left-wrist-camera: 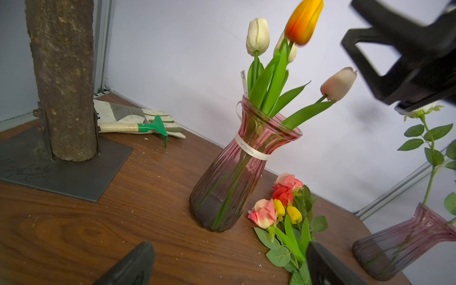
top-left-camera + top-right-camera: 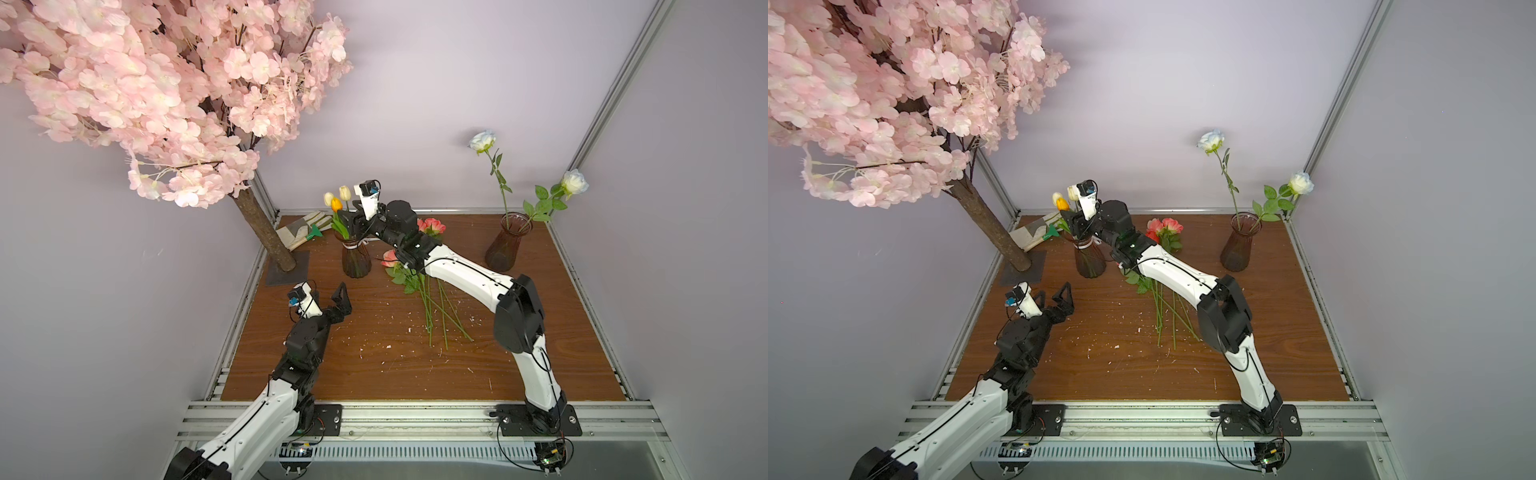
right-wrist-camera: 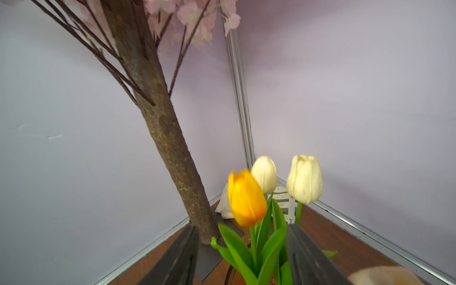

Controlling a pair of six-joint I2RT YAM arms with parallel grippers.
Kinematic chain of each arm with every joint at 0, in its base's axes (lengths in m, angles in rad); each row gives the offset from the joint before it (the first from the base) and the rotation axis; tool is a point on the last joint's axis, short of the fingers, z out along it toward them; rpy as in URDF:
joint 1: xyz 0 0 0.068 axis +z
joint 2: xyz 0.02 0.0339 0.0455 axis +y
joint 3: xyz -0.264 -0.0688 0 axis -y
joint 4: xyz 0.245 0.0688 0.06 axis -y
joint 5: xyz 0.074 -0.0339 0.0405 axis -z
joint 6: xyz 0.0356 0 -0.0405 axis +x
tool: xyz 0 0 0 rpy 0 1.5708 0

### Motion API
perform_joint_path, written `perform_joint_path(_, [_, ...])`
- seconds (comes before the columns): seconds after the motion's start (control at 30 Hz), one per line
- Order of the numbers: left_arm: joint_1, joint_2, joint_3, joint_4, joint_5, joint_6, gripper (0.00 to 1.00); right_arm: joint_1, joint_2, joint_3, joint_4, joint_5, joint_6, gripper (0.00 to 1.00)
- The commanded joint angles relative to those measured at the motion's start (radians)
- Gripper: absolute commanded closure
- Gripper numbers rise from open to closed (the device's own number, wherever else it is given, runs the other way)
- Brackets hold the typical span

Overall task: Arrange the flowers in different vases according to their variety
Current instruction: Insert the flower into the vase, then pick up the flower at the center of the board.

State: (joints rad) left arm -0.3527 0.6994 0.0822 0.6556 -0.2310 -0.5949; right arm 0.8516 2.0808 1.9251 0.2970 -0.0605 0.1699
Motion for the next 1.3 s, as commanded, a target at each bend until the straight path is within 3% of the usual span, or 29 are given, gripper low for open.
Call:
perform_joint_path(0.0, [0.009,0.018,0.01,0.042,0.045,0.014,0.01,0.003,-0.186,-0.11,0.035,0.005,0.005,0.3])
perform_joint_path(0.1, [0.008,0.033,0.012,0.06,0.071,0.022,0.01,0.004,-0.303,-0.259,0.025,0.055,-0.002,0.18])
perform_joint_path(0.17, [0.004,0.045,0.014,0.073,0.092,0.027,0.01,0.003,-0.378,-0.347,-0.005,0.09,-0.017,0.03])
perform_joint_path(0.2, [0.0,0.052,0.016,0.078,0.098,0.028,0.01,0.004,-0.407,-0.384,-0.018,0.108,-0.024,0.01])
perform_joint_path(0.47, [-0.056,0.115,0.04,0.111,0.125,0.06,0.01,-0.018,-0.61,-0.686,-0.183,0.267,0.014,0.01])
perform_joint_path(0.77, [-0.067,0.22,0.07,0.127,0.156,0.068,0.01,-0.125,-0.708,-0.903,-0.328,0.28,0.118,0.01])
perform_joint_path(0.93, [-0.069,0.242,0.078,0.128,0.157,0.075,0.01,-0.242,-0.688,-0.923,-0.405,0.148,0.165,0.01])
perform_joint_path(1.17, [-0.069,0.25,0.079,0.124,0.146,0.079,0.01,-0.282,-0.589,-0.899,-0.434,0.215,0.231,0.01])
perform_joint_path(1.27, [-0.069,0.255,0.088,0.116,0.152,0.083,0.01,-0.291,-0.512,-0.834,-0.487,0.171,0.168,0.01])
